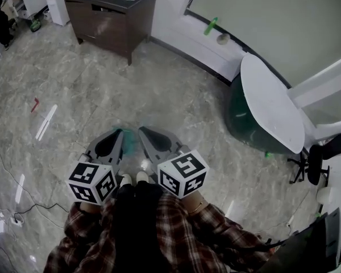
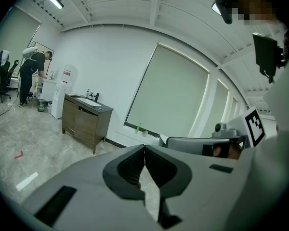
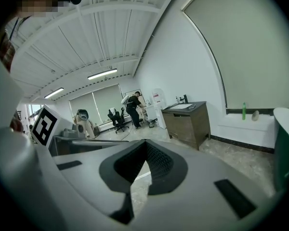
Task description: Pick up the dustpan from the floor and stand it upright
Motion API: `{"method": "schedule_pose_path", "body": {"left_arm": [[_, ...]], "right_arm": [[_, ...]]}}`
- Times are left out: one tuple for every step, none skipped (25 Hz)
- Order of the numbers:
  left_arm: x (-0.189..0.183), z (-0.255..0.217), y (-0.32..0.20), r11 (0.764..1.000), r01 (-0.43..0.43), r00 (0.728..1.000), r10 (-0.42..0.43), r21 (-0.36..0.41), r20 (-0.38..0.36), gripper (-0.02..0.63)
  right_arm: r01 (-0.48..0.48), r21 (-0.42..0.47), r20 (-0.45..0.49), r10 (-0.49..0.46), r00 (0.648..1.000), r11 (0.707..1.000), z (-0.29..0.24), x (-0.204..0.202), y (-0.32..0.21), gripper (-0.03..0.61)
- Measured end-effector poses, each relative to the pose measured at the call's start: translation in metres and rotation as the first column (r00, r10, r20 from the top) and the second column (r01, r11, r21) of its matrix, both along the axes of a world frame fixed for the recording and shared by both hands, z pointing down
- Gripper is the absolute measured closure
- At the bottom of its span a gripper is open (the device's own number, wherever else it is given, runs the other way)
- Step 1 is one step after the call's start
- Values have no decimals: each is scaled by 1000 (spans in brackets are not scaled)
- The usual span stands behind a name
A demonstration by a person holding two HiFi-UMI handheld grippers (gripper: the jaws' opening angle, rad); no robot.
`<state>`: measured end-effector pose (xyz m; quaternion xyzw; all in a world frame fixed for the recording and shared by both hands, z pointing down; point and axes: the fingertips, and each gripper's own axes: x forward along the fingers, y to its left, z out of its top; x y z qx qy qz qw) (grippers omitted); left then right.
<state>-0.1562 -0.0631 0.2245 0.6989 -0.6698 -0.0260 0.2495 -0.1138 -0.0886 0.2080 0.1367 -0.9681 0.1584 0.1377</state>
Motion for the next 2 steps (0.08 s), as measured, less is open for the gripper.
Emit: {"method": "schedule_pose_path", "body": {"left_arm": [[-6,1,4,1000,9,1000,-9,-2,1,601],[-11,2,9,1000,19,1000,-19,-5,3,601]], "right_arm": [[8,-2,3,-8,1000,1000,2,-6,4,568],[17,-3,6,-17,1000,1000,3,-11,8,568]]}}
